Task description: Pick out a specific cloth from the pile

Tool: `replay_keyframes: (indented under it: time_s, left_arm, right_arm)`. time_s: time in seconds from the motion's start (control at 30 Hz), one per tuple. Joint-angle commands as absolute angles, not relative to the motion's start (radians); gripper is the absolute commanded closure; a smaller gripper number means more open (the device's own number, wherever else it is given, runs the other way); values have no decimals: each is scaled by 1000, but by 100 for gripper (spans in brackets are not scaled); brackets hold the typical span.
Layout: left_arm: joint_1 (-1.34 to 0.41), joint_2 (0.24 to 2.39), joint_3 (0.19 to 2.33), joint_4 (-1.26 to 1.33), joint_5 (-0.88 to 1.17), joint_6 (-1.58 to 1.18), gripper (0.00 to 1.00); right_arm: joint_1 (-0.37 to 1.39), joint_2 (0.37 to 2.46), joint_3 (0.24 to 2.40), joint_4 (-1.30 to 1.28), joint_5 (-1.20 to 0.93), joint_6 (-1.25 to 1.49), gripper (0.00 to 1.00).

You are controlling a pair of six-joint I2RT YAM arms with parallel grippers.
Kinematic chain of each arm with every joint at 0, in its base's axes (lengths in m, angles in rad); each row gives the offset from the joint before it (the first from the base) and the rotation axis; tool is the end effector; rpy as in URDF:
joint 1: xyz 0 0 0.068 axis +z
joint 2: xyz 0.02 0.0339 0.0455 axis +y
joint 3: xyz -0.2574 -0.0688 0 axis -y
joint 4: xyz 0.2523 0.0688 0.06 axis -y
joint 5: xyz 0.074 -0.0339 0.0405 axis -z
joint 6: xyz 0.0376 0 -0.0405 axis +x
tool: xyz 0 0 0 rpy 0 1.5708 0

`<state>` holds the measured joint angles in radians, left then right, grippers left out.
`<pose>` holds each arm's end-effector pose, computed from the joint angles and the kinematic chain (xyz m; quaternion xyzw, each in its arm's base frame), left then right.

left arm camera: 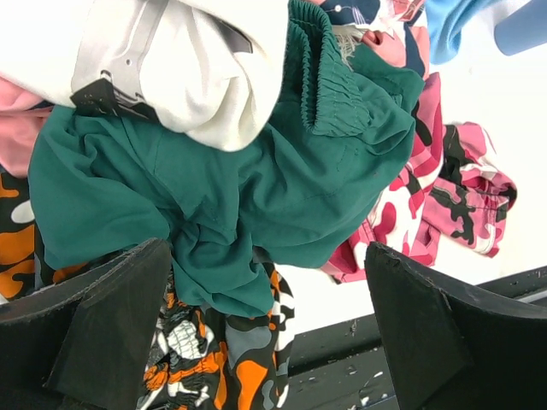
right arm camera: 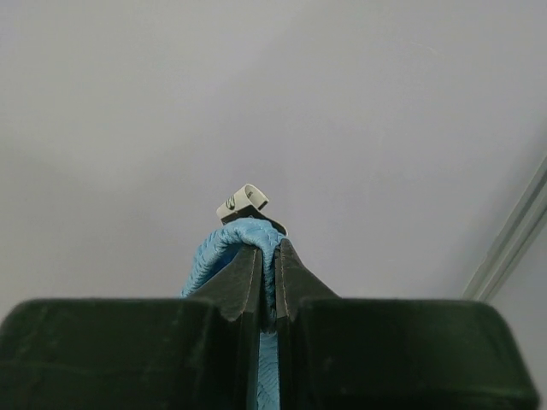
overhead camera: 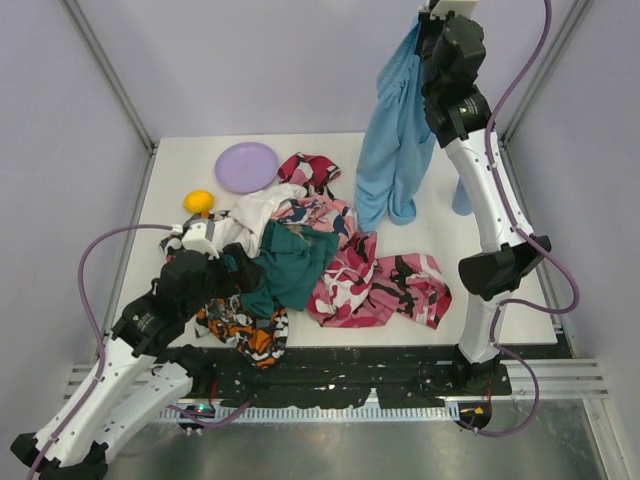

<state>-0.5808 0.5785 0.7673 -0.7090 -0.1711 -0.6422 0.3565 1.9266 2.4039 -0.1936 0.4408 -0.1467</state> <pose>0.1184 -0.0700 0.3053 -0.0693 0.8603 -0.2263 0.4515 0.3897 0.1280 0.5542 0.0236 0.6106 -0.0487 0.7901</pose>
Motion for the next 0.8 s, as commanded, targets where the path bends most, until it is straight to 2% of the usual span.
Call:
replay_keyframes:
  time_s: [0.0,0.1,0.23,0.37,0.47,0.6,0.67,0.73,0.77]
  left_arm:
    - [-583,597,747,-635,-167,-612,0]
    - [-583,615,747,-612,-155,-604,0]
    - [-583,649,764,-612,-160,-592,0]
    - [-583,657,776,-623,-167,-589,1]
    - [-583,652,775,-629,-169,-588,0]
    - [-584,640,776,-646,-170,-592,0]
    - [-584,632,775,-646,-170,-595,0]
    - [-583,627,776,-652,-166,-598,0]
    - [-583,624,781,-658,-160,-598,0]
  right_arm:
    - [345,1893,2424,80,520,-245,95]
    - [325,1914,2438,52,480,-210,95]
    - [311,1884,2286,57,374,-157,95]
    - [308,1829,2041,127,313,-85,95]
    - [308,1792,1774,234,305,-54,95]
    - [298,1834,1640,212,386,-2,93]
    - [284,1871,1624,155,374,43,82]
    - [279,1916,1658,43,362,78,60]
    - [278,1934,1695,-33,364,99,43]
